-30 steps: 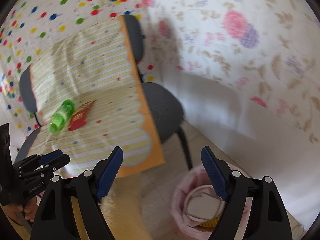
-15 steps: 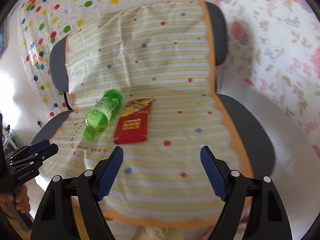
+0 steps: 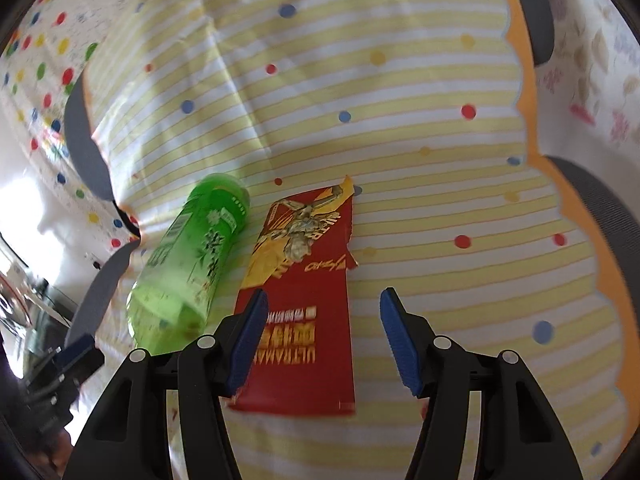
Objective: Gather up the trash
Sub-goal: 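Return to the chair and grasp the red ULTRAMAN box with the right tool, then grasp the green bottle with the left tool while the right holds the box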
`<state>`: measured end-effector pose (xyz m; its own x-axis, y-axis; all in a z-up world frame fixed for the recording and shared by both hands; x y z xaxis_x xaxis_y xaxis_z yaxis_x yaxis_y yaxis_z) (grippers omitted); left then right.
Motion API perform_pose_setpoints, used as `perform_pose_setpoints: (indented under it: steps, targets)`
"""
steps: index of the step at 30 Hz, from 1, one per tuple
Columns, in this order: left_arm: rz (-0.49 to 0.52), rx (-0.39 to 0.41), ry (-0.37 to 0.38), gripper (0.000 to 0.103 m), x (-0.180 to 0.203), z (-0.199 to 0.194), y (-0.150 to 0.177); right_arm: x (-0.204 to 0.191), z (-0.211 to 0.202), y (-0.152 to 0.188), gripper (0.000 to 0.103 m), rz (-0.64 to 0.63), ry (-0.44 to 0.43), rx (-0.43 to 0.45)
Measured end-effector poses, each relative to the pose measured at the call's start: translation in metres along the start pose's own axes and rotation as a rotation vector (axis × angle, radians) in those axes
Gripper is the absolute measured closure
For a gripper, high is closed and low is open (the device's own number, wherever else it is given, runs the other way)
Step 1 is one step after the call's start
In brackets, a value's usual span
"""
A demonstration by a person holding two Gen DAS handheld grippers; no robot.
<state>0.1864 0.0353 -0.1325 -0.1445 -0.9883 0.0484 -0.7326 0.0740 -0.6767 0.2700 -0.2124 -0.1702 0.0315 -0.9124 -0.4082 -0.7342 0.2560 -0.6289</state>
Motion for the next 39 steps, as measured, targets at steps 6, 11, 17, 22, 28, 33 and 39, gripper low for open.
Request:
perform_pose_setpoints:
  steps: [6,11,17,22,28,33,39]
  targets:
    - [-0.027,-0.023,0.010,0.050,-0.010,0.010,0.000,0.022,0.029,-0.013,0.065,0.209,-0.155,-0.049]
    - [-0.028,-0.024,0.003,0.050,-0.011,0.007,-0.002,0.016,0.028,-0.015,0.088,0.256,-0.242,-0.052]
    - [-0.023,0.010,0.025,0.050,-0.003,-0.013,-0.016,-0.018,-0.040,-0.019,0.102,0.025,-0.125,0.072]
    - [-0.019,0.029,0.086,0.031,0.025,-0.017,-0.044,-0.042,-0.100,-0.010,0.102,-0.264,0.140,0.193]
    - [-0.041,-0.030,0.086,0.030,0.056,0.022,-0.071,-0.032,-0.116,0.010,0.102,-0.358,0.254,0.239]
    - [-0.072,-0.100,0.099,0.037,0.066,0.058,-0.087,-0.020,-0.114,0.012,0.102,-0.322,0.225,0.233]
    - [-0.130,-0.187,0.085,0.042,0.056,0.097,-0.092,-0.011,-0.111,0.014,0.102,-0.302,0.198,0.230]
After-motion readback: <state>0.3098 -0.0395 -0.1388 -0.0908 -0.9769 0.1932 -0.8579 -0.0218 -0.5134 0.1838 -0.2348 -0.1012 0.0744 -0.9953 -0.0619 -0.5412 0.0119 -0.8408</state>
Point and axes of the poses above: each gripper's, at about its wrist camera, not at the fingertips, and z roughly the way its jaws point, x to its right, y to its underside, the point moved 5 cm from there along z, roughly the way its jaws point, and after that the axes turned 2 degrees about -y, right-handed, at the moved point
